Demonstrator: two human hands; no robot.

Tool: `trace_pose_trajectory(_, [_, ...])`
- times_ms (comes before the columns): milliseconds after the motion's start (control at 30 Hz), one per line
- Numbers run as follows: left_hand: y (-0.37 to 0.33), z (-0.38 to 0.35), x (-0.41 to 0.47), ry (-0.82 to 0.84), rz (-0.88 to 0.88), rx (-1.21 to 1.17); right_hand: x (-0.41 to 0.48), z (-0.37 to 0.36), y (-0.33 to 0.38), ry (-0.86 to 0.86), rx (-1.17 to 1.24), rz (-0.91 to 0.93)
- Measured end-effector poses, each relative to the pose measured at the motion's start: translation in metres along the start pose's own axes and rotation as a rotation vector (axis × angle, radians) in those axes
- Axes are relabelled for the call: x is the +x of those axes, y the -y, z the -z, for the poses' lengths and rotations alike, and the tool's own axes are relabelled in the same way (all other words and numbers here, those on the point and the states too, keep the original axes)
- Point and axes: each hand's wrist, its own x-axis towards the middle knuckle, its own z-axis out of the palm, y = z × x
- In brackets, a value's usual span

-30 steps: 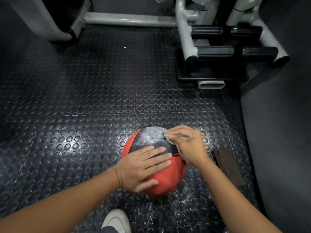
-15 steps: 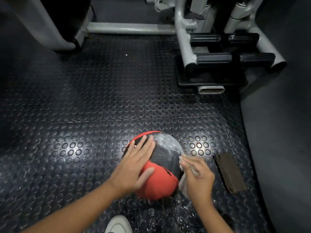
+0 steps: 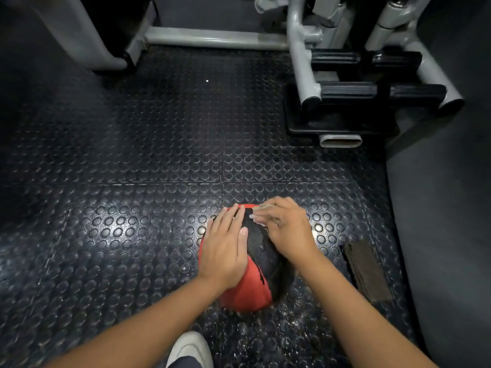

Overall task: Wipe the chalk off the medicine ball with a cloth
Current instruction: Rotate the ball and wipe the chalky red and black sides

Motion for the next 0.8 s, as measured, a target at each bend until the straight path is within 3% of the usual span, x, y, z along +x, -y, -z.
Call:
trace_pose_trajectory(100, [0.004, 0.004, 0.008, 0.039, 0.012, -0.029, -0.031, 0.009, 0.007, -0.041, 0.050, -0.040])
trace_pose_trajectory(200, [0.003, 0.004, 0.010, 0.058, -0.014, -0.009, -0.071, 0.019, 0.012, -0.096, 0.008, 0.044])
trace_pose_trajectory(333, [-0.003, 0.003, 0.011, 0.086, -0.057, 0.054, -0.037, 0.015, 0.016, -0.029, -0.039, 0.135])
trace_pose_trajectory(467, [0.002, 0.006, 0.017, 0.110, -0.042, -0.005, 0.011, 0.001, 0.013, 0.064, -0.067, 0.019])
trace_pose_trajectory(700, [0.006, 0.013, 0.026, 0.185, -0.098, -0.035, -0.058, 0.025, 0.025, 0.009, 0.047, 0.061])
trace_pose_trajectory(800, [-0.002, 0.013, 0.028, 0.191, -0.127, 0.002, -0.015, 0.022, 0.010, 0.058, 0.054, -0.136])
